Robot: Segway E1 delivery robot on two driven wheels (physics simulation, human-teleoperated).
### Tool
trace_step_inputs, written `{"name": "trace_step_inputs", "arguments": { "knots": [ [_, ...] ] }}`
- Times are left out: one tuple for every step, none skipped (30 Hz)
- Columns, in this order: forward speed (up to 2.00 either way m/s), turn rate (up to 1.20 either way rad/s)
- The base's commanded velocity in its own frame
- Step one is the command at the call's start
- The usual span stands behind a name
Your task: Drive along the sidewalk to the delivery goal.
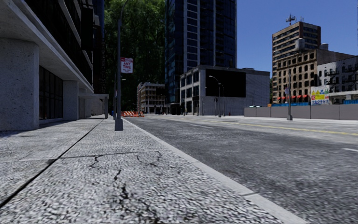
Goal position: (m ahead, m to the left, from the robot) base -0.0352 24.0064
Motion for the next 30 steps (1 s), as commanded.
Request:
{"name": "trace_step_inputs", "arguments": {
  "knots": [
    [1.02,0.83],
    [1.02,0.83],
    [1.02,0.83],
    [1.02,0.83],
    [1.02,0.83],
    [1.02,0.83],
    [1.04,0.83],
    [1.04,0.83],
    [1.06,0.83],
    [1.07,0.81],
    [1.07,0.81],
    [1.07,0.81],
    [1.09,0.81],
    [1.1,0.81],
    [1.1,0.81],
    [1.11,0.81],
    [1.11,0.81],
    [1.11,0.81],
    [1.11,0.81],
    [1.11,0.81],
    [1.11,0.81],
    [1.11,0.81],
    [1.11,0.82],
    [1.11,0.82],
    [1.11,0.82],
    [1.11,0.82],
    [1.11,0.82],
    [1.11,0.82],
    [1.11,0.82],
    [1.11,0.82]
  ]
}}
